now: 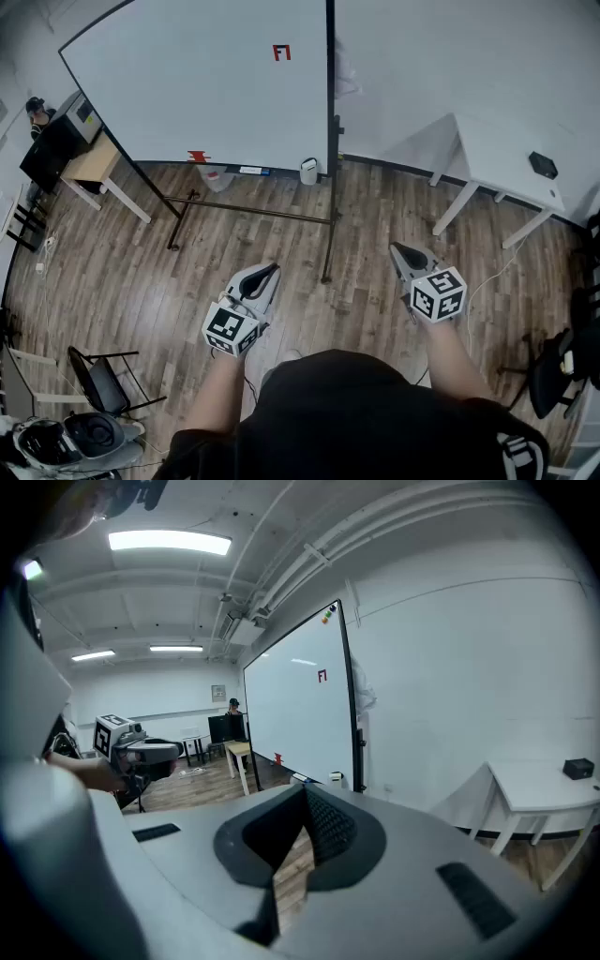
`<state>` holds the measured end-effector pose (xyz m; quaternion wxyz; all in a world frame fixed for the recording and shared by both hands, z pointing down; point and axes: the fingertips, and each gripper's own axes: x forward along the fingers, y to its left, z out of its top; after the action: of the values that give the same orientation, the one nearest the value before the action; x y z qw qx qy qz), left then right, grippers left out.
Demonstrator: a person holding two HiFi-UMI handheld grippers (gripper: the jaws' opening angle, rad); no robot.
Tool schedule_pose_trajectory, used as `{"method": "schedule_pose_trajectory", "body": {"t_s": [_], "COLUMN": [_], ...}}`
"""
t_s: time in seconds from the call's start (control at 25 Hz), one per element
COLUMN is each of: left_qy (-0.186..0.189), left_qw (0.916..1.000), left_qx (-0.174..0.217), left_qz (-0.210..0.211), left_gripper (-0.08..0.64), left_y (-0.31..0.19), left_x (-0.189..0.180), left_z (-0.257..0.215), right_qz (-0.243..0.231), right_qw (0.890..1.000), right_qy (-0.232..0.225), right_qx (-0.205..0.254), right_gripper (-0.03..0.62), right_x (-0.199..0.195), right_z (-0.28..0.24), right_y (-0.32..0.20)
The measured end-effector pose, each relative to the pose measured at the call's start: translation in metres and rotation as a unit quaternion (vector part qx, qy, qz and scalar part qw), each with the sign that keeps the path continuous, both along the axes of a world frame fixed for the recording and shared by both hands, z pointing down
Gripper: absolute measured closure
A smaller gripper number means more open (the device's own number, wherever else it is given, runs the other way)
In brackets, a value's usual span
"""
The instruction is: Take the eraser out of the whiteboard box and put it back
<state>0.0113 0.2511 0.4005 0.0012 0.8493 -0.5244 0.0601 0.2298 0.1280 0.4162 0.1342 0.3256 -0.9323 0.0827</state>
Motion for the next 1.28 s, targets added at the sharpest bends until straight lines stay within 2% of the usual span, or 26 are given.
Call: {"method": "schedule_pose_trajectory", "body": {"t_s": [0.52, 0.76, 1.28], "left_qy": [-0.006, 0.009, 0.025], "left_qw": [0.9998, 0.9997, 0.999], "left_qx": [-0.017, -0.02, -0.038], "left_qz": [0.001, -0.013, -0.004], "left_gripper": [0.541, 0.54, 0.532], "left_y": [-0.014, -0.029, -0.062], "left_x": [0.008, 0.0, -0.027], "left_z": [0.001, 0.001, 0.019], "right_qz": [-0.011, -0.011, -0.022], "right_qw": [1.0, 1.0, 1.0], "right_qy": [-0.005, -0.002, -0.009], "right_qx": [0.001, -0.011, -0.01], "right_gripper": [0.597, 0.597, 0.597], "right_x": [0.014, 0.023, -0.008], "right_z": [0.002, 0.013, 0.011], "right_y": [-0.001, -0.007, -0.04]}}
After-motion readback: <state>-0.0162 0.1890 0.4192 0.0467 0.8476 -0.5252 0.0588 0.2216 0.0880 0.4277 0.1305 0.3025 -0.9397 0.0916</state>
